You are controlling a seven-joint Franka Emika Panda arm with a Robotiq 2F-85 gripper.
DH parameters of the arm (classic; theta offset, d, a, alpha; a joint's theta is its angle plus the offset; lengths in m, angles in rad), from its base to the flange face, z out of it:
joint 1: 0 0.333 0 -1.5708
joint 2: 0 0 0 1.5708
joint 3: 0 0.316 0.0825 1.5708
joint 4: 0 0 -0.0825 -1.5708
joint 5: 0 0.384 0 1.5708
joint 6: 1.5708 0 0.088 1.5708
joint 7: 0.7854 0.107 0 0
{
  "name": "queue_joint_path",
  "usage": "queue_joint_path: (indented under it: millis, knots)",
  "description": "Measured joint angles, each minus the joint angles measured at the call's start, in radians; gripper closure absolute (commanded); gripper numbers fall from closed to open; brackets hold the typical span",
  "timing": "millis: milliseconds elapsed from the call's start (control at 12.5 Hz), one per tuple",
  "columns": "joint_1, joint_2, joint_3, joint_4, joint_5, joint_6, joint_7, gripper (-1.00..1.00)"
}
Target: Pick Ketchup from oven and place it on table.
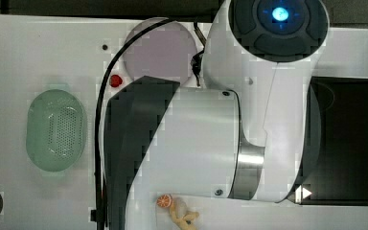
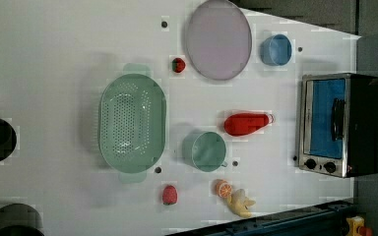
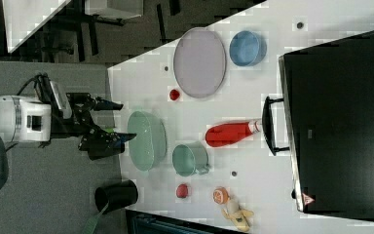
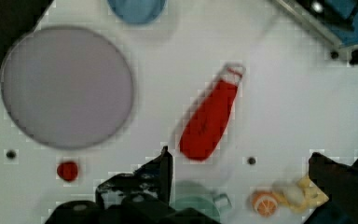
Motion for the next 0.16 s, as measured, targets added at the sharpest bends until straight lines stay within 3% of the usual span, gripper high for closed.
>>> queue_joint_path:
  millis: [160]
  knots:
    - [0.043,0.036,-0.011,0.021,0.011,0.007,0.000,-1.00]
